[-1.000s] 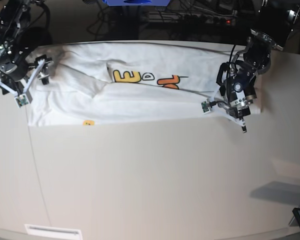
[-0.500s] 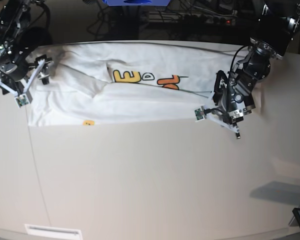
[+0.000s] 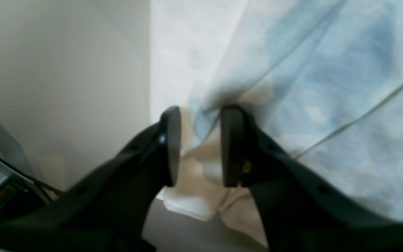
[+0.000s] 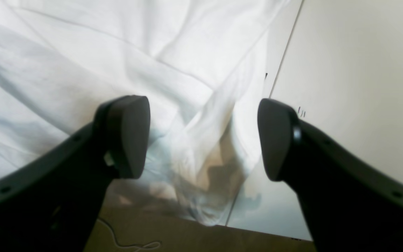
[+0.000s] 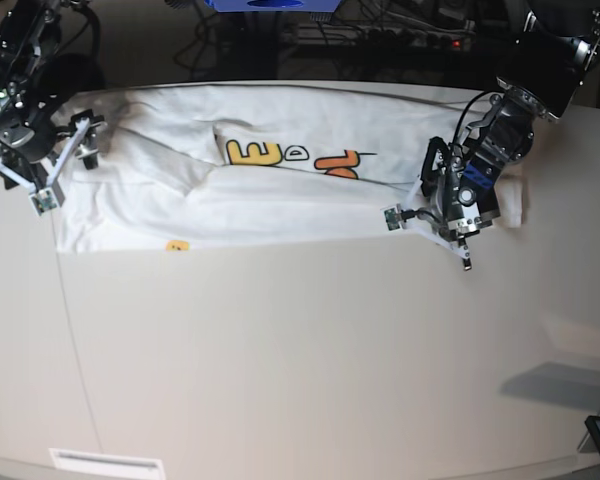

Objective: Fold the T-shirt properly
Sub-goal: 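Close the left gripper to pinch the strip end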

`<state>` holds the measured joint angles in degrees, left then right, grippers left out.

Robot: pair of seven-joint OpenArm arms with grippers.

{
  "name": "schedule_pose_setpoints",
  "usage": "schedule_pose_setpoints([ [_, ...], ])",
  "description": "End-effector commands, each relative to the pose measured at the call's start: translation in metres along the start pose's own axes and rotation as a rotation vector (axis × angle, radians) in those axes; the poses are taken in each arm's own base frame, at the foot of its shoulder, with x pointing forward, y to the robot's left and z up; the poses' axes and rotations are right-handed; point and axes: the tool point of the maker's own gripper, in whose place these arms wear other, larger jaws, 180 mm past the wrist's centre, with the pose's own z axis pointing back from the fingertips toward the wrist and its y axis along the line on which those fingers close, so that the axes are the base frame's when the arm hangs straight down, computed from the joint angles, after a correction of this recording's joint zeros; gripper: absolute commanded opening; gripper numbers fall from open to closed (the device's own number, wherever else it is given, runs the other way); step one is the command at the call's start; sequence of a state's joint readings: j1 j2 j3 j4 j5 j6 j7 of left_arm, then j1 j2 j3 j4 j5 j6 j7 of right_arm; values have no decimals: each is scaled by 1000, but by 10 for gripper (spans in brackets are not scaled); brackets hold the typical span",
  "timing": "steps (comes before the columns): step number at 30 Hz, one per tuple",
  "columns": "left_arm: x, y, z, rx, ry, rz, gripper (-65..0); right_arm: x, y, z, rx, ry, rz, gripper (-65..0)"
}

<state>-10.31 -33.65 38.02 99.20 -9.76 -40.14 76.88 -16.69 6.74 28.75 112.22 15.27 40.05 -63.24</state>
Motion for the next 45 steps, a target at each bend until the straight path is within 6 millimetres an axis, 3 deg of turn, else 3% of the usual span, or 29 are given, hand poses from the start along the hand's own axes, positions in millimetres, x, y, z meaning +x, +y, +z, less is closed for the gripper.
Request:
schedule_pose_setpoints([
  [1, -4, 15, 6, 40, 9, 6, -484, 9, -5, 4, -13, -35, 9, -194],
  [4, -4, 14, 6, 39, 9, 5, -632, 9, -5, 4, -13, -36, 9, -194],
  [5, -4, 14, 6, 39, 9, 5, -650, 9, -5, 4, -13, -36, 9, -194],
  [12, -3, 14, 8, 48, 6, -1, -650, 9, -5, 4, -13, -37, 9, -194],
  [21, 11, 21, 44, 139, -53, -53, -650, 10, -5, 4, -13, -38, 9, -194],
  [30, 9, -26, 40, 55, -64, -84, -650, 11, -5, 4, -14, -40, 9, -194],
  [33, -1, -37, 38, 32, -41, -99, -650, 11, -5, 4, -13, -40, 8, -194],
  [45, -33, -61, 36, -22, 13, -46, -650, 10, -5, 3, -11, -39, 8, -194],
])
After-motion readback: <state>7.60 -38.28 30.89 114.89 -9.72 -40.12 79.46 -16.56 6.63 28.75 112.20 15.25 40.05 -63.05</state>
